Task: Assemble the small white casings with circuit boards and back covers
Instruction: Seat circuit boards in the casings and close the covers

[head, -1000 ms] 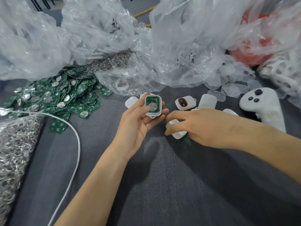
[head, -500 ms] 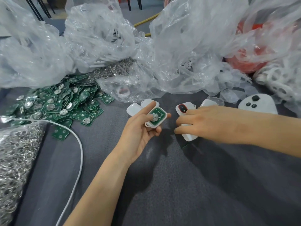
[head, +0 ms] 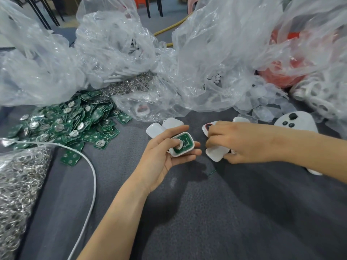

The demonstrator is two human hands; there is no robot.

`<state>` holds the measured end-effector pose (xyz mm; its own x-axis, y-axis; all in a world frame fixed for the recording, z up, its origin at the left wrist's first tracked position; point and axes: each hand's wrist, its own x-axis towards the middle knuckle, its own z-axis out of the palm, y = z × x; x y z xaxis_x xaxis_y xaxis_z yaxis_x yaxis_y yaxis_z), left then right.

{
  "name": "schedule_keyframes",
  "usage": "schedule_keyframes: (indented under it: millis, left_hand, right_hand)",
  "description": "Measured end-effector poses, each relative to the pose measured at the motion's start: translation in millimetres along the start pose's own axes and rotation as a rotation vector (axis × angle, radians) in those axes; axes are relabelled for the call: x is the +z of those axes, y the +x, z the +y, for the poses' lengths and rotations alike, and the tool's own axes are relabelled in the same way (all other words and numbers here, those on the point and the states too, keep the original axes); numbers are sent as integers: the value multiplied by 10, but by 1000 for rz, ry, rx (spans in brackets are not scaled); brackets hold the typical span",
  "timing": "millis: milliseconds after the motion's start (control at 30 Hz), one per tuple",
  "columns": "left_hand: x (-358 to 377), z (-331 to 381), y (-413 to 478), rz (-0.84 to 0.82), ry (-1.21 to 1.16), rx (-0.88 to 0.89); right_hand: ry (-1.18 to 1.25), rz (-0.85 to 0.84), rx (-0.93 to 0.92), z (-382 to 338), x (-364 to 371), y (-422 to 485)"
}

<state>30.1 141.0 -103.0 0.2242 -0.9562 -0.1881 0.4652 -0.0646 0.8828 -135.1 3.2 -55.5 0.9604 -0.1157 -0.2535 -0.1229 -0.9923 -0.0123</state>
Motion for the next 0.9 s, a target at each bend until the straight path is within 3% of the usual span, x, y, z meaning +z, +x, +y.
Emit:
schedule_keyframes:
  millis: [133, 233, 367, 600, 900]
  left_hand:
    - [-1, 11, 15, 8, -56, -49]
    - [25, 38, 23, -3, -104, -124]
    - [8, 61, 28, -36, -142, -139]
    - [-59, 40, 20, -119, -158, -72]
    - [-54, 3, 29, -182, 9, -52]
  right_hand:
    - [303, 280, 141, 107, -207, -59]
    - [399, 491, 102, 39, -329, -67]
    - [466, 429, 3, -324, -195, 134]
    - [531, 373, 21, -354, -78, 291]
    - [603, 283, 82, -272, -42, 269]
